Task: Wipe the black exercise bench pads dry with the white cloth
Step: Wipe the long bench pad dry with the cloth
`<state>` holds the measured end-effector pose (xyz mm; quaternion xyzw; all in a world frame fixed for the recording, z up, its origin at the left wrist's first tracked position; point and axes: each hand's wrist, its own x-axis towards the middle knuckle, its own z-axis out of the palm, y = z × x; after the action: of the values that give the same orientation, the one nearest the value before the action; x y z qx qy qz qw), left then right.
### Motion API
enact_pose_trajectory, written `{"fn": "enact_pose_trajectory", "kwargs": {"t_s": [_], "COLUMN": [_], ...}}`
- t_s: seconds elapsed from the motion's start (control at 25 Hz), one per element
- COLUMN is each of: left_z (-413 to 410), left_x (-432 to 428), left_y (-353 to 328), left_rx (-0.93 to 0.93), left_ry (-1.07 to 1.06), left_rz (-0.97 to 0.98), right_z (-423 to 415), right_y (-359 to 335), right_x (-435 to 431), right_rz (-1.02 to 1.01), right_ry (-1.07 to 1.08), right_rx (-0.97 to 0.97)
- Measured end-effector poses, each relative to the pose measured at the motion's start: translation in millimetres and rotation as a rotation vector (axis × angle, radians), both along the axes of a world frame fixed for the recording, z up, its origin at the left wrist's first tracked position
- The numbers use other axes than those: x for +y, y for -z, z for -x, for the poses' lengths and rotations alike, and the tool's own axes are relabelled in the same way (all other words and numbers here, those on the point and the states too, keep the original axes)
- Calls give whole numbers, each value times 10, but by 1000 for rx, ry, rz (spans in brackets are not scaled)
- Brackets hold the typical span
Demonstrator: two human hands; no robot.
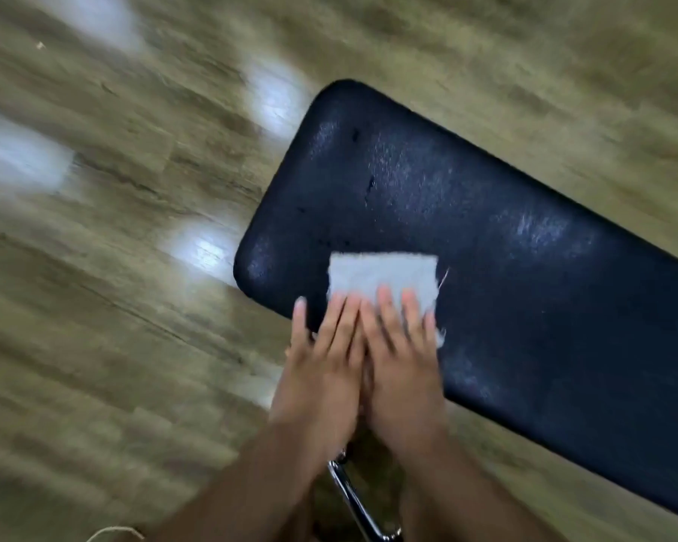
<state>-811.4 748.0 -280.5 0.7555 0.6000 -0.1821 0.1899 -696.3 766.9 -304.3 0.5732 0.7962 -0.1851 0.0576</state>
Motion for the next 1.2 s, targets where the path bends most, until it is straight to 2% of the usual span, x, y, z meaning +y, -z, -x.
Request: {"fn": "enact_pose_trajectory", "kwargs": {"t_s": [0.08,0.16,0.28,0.36,0.44,0.52,0.6,0.68,0.76,0.84,0.88,0.96,1.0,1.08,1.16,1.2], "left_z": [158,215,161,166,243,317,392,496,568,570,578,655,692,764,802,809], "left_x": [-487,-310,672,1460,1822,1481,615,-242,-564,-323,-98,341,483,552,416,304], "left_y": [-105,-64,78,203,249,264,214,51,-39,-36,-13,53,96,152,68,-6], "left_rx": [-56,-60,21,47,101,66,12,-45,-115,-134,-111,-37,0,26,-11,-57], "left_ry": [-69,-76,-2,-1,-21,-51,-156,-274,-293,-285,-291,-317,-317,-271,-265,-291], "left_rz": [98,86,-110,-133,-121,-122,-125,-39,21,-27,-74,-90,-52,9,7,-20], "right_z": [66,62,87,143,253,378,451,434,318,189,139,61,42,177,437,557], "right_y": [-50,4,84,147,189,214,191,144,187,290,310,359,329,219,235,253], "right_x": [-405,-189,719,1466,1860,1591,827,175,171,617,954,1805,2210,2556,2178,1786], "right_rz": [88,70,-60,-43,-27,-48,-88,-35,-70,-151,-232,-194,-166,-88,-133,-167], "right_ry": [-126,-180,-113,-22,56,27,-126,-316,-556,-746,-731,-433,-239,-9,-2,-93], "right_rx": [-11,-20,-98,-129,-113,-122,-79,16,58,-10,-97,-264,-242,-29,44,77]}}
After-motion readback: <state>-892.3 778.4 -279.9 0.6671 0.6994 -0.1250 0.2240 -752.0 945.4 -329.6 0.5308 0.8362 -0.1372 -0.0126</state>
